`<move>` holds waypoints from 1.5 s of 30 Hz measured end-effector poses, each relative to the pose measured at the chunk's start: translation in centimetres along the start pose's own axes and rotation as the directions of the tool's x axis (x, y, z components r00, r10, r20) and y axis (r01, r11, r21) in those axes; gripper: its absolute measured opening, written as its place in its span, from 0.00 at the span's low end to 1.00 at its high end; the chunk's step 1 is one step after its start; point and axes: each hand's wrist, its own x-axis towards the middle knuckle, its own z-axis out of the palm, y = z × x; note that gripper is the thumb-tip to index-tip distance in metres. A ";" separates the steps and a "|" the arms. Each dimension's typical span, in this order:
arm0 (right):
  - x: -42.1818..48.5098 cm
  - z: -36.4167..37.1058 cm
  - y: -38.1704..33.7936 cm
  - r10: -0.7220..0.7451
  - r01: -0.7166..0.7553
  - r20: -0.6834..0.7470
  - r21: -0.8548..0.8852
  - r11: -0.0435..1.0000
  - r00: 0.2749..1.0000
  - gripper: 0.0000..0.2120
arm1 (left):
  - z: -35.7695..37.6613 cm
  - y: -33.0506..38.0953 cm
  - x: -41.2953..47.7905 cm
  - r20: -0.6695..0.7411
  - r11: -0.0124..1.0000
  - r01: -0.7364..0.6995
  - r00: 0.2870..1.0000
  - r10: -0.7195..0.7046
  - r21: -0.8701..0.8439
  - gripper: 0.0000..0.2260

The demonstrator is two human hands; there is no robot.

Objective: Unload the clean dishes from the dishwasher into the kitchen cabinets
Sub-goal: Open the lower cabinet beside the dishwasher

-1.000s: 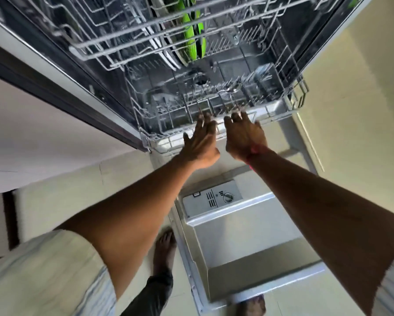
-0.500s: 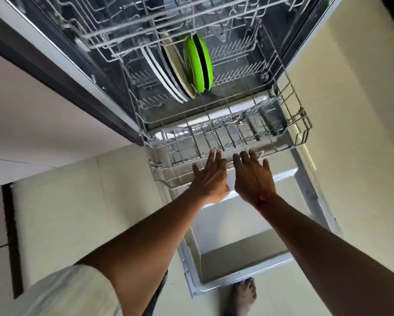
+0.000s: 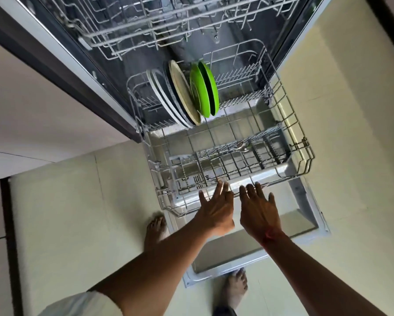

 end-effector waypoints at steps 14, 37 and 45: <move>-3.3 -4.0 -4.3 -0.217 0.216 -0.053 -0.034 0.976 0.975 0.37 | -1.4 -3.7 -7.0 -0.247 0.997 0.078 0.966 -0.081 -0.023 0.37; -10.3 -25.2 -47.1 -0.562 0.556 -0.224 0.638 0.533 0.796 0.29 | -20.7 -31.1 -41.3 -0.309 0.055 -0.598 0.332 -0.891 -0.800 0.17; -6.4 -28.3 -60.5 -0.544 0.505 -0.156 0.638 0.582 0.824 0.29 | -26.6 -39.5 -43.5 -0.364 0.042 -0.555 0.484 -0.796 -0.831 0.19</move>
